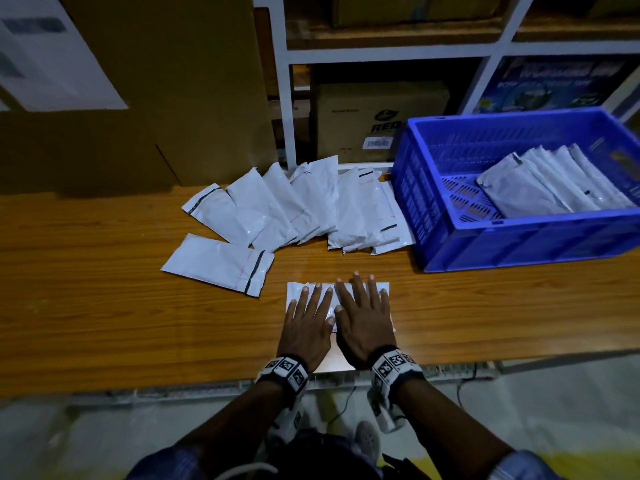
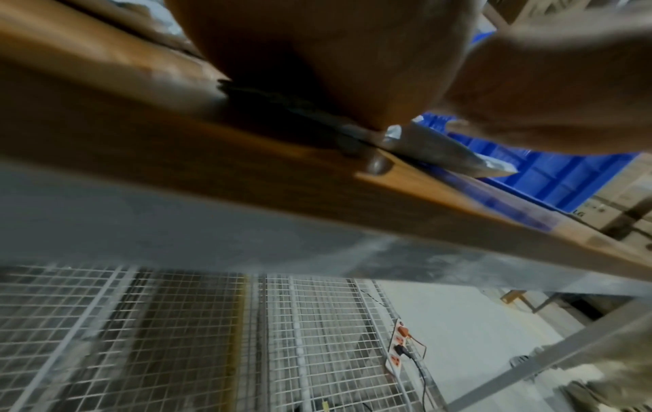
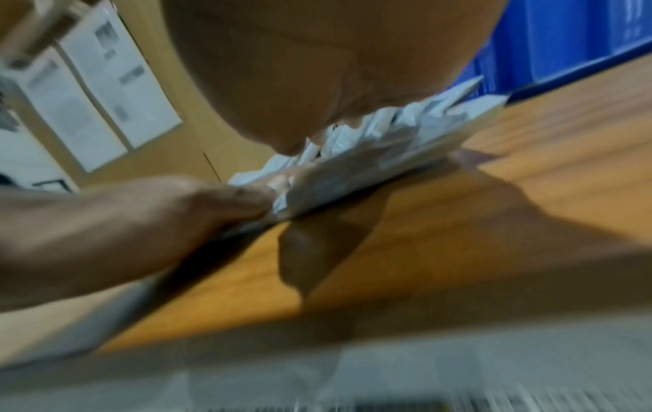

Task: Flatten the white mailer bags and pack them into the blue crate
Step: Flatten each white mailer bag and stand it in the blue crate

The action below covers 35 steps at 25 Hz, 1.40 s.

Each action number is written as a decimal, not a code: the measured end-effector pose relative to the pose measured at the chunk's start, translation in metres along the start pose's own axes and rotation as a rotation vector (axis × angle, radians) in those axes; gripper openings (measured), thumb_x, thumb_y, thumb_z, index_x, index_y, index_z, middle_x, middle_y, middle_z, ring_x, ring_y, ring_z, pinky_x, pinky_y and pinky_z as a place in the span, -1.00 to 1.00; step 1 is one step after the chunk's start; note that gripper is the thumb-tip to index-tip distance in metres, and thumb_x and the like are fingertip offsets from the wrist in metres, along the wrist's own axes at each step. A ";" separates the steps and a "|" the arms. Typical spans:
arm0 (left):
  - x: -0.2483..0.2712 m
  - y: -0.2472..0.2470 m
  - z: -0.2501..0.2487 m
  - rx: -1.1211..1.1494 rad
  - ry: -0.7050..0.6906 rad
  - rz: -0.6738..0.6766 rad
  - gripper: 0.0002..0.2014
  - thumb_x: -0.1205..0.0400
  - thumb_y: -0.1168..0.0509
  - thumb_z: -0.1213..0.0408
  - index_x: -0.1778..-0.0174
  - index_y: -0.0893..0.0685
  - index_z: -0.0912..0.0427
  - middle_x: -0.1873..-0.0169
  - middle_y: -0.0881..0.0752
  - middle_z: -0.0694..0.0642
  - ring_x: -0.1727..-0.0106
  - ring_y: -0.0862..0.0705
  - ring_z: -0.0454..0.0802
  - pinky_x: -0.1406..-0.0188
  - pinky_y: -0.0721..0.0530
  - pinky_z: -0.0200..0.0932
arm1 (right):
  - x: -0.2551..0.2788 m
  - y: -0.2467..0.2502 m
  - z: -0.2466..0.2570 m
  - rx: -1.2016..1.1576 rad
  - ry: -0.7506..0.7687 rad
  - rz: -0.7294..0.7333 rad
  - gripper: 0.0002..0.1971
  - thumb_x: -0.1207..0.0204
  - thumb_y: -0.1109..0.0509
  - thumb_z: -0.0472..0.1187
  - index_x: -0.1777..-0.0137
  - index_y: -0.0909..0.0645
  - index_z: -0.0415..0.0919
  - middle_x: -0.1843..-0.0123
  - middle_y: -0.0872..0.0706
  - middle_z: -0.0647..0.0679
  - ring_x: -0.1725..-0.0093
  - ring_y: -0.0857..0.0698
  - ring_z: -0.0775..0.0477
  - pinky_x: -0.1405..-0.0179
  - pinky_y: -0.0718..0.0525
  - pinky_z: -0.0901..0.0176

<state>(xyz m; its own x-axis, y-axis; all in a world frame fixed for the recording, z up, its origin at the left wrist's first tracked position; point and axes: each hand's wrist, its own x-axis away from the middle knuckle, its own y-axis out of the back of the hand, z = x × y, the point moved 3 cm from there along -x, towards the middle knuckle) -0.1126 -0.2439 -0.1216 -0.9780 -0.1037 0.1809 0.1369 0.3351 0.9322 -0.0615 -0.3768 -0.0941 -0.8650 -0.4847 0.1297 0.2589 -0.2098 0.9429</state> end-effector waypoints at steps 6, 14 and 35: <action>0.004 -0.005 0.005 -0.037 -0.019 -0.003 -0.39 -0.82 0.15 -0.02 -0.74 0.29 -0.15 -0.75 0.28 -0.05 -0.74 0.34 -0.02 -0.74 0.21 0.12 | 0.005 -0.021 -0.001 0.020 -0.047 0.014 -0.44 -0.75 0.19 0.12 -0.73 0.19 0.22 -0.75 0.34 0.02 -0.72 0.37 -0.11 -0.70 0.19 -0.23; -0.009 0.002 0.002 -0.051 -0.016 -0.033 -0.43 -0.83 0.19 -0.02 -0.77 0.18 -0.11 -0.76 0.23 -0.03 -0.76 0.29 0.06 -0.73 0.21 0.17 | -0.007 -0.017 -0.006 -0.052 -0.030 0.068 -0.45 -0.74 0.26 0.14 -0.72 0.22 0.26 -0.74 0.39 0.08 -0.69 0.44 -0.06 -0.69 0.25 -0.22; -0.011 0.003 -0.002 -0.054 0.029 -0.045 -0.42 -0.81 0.26 -0.13 -0.76 0.22 -0.15 -0.73 0.31 -0.06 -0.74 0.37 0.04 -0.71 0.27 0.21 | -0.004 -0.016 -0.013 -0.047 -0.005 0.085 -0.44 -0.75 0.22 0.13 -0.72 0.22 0.22 -0.74 0.38 0.04 -0.70 0.42 -0.11 -0.68 0.28 -0.23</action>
<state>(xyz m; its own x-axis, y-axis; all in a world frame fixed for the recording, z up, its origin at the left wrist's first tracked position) -0.1009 -0.2440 -0.1206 -0.9785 -0.1448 0.1471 0.1024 0.2784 0.9550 -0.0566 -0.3823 -0.1139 -0.8411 -0.4984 0.2103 0.3514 -0.2079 0.9129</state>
